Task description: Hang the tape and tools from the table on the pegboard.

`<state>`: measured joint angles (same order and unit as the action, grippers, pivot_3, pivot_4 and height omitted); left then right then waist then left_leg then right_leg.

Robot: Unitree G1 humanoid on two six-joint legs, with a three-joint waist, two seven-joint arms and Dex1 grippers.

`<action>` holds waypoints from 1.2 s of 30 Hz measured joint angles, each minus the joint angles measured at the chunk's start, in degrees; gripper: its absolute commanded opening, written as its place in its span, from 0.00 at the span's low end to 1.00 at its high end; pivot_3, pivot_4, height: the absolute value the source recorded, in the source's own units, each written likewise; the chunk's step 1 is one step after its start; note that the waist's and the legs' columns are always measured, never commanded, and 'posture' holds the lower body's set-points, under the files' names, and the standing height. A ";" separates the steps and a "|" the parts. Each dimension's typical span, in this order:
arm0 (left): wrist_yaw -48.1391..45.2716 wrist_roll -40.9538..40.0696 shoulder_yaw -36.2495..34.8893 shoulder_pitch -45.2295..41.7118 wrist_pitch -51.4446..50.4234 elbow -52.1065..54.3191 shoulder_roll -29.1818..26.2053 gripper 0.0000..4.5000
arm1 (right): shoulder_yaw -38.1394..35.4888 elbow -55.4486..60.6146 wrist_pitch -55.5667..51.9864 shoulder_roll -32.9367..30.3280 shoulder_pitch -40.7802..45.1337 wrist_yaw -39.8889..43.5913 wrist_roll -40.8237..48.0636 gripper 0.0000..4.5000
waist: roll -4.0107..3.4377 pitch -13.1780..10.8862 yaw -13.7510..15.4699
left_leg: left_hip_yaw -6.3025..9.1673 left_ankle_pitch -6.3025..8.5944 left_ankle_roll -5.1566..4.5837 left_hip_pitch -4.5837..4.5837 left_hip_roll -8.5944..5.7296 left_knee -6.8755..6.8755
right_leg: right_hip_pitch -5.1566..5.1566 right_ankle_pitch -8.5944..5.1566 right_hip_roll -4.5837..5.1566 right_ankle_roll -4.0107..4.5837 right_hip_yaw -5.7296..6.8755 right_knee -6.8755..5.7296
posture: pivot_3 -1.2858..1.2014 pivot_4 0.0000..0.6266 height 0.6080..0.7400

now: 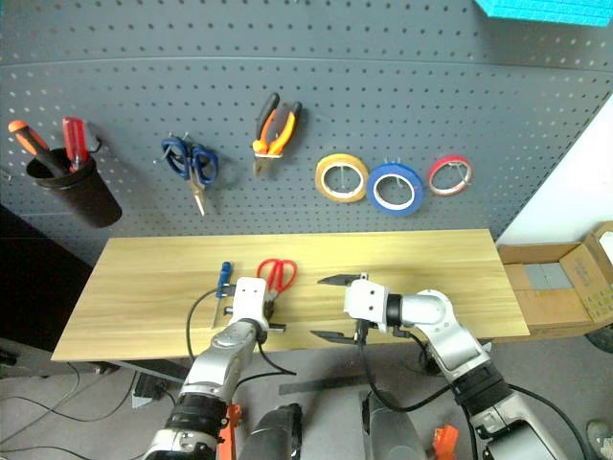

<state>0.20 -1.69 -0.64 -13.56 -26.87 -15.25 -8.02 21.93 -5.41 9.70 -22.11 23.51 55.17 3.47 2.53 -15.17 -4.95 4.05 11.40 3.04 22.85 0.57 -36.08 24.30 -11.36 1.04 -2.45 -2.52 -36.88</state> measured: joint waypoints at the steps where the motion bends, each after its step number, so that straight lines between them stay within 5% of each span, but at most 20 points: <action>1: -0.43 -0.01 -0.05 1.02 0.00 1.34 -0.31 0.05 | -0.25 0.00 0.02 -0.03 0.01 0.00 0.02 1.00 | 0.03 0.05 0.10 | 0.01 0.00 0.00 0.01 0.00 0.01 | 0.00 0.00 0.00 0.00 0.01 0.00 | 0.50 0.25 1.00; 10: -4.19 0.85 1.20 14.43 5.89 27.84 -3.55 0.05 | -6.65 4.50 -6.78 1.60 -0.83 -6.56 2.41 1.00 | 0.04 2.45 1.03 | 0.01 0.02 0.03 0.02 0.01 0.08 | 0.03 -0.05 0.04 0.08 0.02 0.04 | 0.51 0.16 1.00; 20: -4.17 1.89 -3.04 18.95 5.66 46.12 -5.34 0.05 | -10.43 16.40 -23.81 7.51 -0.63 -14.33 11.16 1.00 | -0.03 5.36 2.12 | 0.02 0.02 0.02 -0.11 0.02 0.05 | -0.11 -0.28 0.02 0.47 0.06 0.07 | 0.53 0.10 1.00; 26: -4.28 -0.06 -9.31 11.62 3.32 45.71 -6.51 0.05 | -10.76 17.48 -26.59 8.76 2.98 -15.82 12.55 1.00 | -0.05 6.46 2.75 | 0.01 0.02 0.01 -0.17 0.01 0.04 | -0.19 -0.28 0.00 0.47 0.09 0.09 | 0.53 0.10 1.00; 36: -6.96 -2.77 -11.74 4.33 3.40 30.77 -8.19 0.05 | -10.75 15.01 -26.24 9.05 4.07 -17.04 11.38 1.00 | -0.09 6.81 3.16 | 0.01 0.02 0.01 -0.18 0.01 0.05 | -0.19 -0.28 -0.02 0.47 0.08 0.06 | 0.53 0.12 1.00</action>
<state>-6.76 -4.46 -12.38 -9.24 -23.47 15.52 -16.21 11.18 9.60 -16.54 -13.06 27.58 38.13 14.85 2.44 -8.36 -1.79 4.06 11.41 3.05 22.68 0.58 -36.03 24.11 -11.64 1.01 -1.99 -2.44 -36.82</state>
